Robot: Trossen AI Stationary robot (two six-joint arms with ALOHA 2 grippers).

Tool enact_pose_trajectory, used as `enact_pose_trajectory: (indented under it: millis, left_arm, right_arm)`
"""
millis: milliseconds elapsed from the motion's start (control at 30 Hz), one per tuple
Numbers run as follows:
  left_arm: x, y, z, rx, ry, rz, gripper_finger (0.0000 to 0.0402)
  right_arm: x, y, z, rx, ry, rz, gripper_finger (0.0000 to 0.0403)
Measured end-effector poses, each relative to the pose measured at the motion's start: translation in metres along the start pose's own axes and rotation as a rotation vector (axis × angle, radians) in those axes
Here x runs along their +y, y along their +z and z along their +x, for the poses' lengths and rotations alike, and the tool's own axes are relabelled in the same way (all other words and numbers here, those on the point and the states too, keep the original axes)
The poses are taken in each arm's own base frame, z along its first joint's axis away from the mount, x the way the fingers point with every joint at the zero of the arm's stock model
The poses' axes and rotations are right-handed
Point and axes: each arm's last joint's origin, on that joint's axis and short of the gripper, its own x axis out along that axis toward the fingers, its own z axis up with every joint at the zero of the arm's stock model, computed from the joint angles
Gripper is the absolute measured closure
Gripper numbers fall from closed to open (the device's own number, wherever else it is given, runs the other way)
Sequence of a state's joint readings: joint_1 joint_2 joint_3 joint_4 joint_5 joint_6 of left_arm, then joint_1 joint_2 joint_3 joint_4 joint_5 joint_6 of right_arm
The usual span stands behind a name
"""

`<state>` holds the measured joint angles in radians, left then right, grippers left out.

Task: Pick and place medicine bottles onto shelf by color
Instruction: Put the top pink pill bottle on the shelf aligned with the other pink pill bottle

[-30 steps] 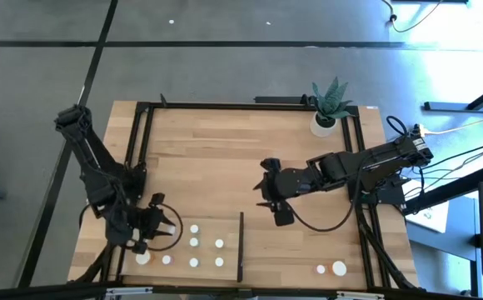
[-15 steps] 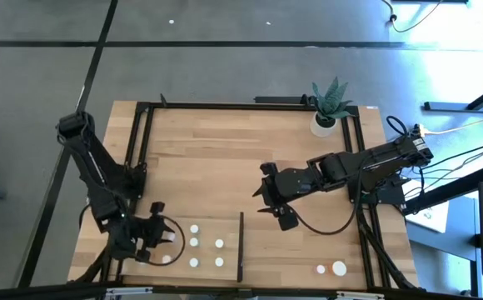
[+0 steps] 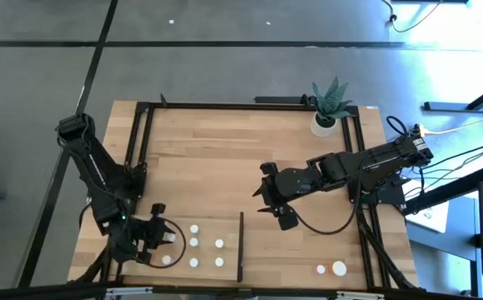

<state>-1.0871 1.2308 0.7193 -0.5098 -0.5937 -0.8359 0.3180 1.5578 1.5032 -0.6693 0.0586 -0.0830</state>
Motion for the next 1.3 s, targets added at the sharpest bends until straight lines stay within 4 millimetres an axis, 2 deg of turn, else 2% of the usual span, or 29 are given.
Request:
enact_pose_trajectory:
  millis: [633, 1067, 1300]
  left_arm:
    - [-0.005, -0.006, -0.006, -0.054, 0.02, 0.15, 0.03]
    - [-0.013, -0.015, 0.008, -0.015, 0.054, 0.171, 0.03]
    - [-0.015, -0.015, 0.009, -0.02, 0.053, 0.164, 0.03]
  right_arm:
    - [0.0, 0.0, 0.0, 0.0, 0.0, -0.001, 0.0189]
    - [0.0, 0.0, 0.0, 0.0, 0.0, -0.002, 0.0189]
    - [0.0, 0.001, 0.0, -0.006, -0.001, -0.001, 0.0188]
